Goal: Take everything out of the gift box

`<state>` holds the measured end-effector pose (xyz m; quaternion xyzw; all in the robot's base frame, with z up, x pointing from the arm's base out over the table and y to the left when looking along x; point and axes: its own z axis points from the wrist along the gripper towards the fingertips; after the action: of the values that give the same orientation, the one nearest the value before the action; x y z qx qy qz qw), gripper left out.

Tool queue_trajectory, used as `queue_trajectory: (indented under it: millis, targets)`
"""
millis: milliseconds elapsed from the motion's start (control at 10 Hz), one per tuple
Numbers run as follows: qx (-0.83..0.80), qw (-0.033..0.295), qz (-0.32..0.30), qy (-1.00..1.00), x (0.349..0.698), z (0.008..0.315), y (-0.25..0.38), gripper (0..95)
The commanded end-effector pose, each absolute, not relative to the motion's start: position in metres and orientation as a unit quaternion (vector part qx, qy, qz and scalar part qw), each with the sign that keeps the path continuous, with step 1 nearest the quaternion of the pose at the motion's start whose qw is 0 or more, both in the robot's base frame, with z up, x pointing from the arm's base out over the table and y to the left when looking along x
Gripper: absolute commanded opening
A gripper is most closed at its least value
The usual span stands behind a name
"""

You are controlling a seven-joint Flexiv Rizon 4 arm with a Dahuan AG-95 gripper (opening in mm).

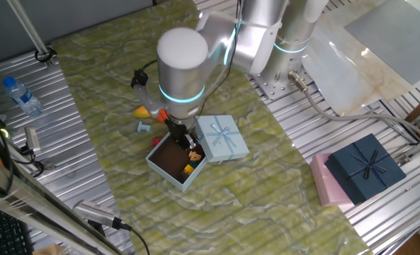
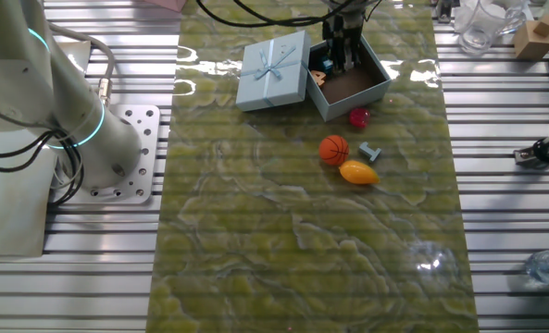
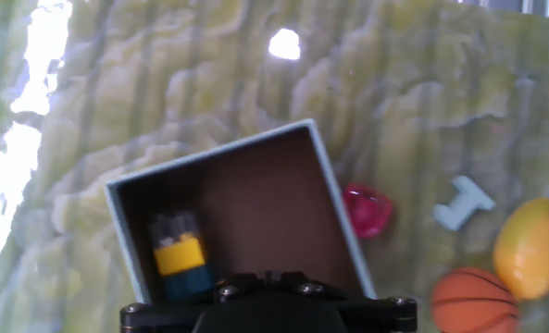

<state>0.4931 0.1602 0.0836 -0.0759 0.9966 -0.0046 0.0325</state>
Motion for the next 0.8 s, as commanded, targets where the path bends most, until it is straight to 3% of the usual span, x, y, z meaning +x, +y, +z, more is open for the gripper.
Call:
queue_trajectory:
  millis: [100, 200, 300, 800]
  targets:
    - [-0.079, 0.038, -0.003, 0.996, 0.4897, 0.0832, 0.1614, 0.0]
    - [-0.082, 0.039, 0.0, 0.996, 0.4894, 0.0833, 0.1616, 0.0]
    - [-0.091, 0.039, 0.001, 0.995, 0.4895, 0.0831, 0.162, 19.0]
    - [-0.091, 0.037, 0.002, 0.995, 0.4918, 0.0788, 0.1666, 19.0]
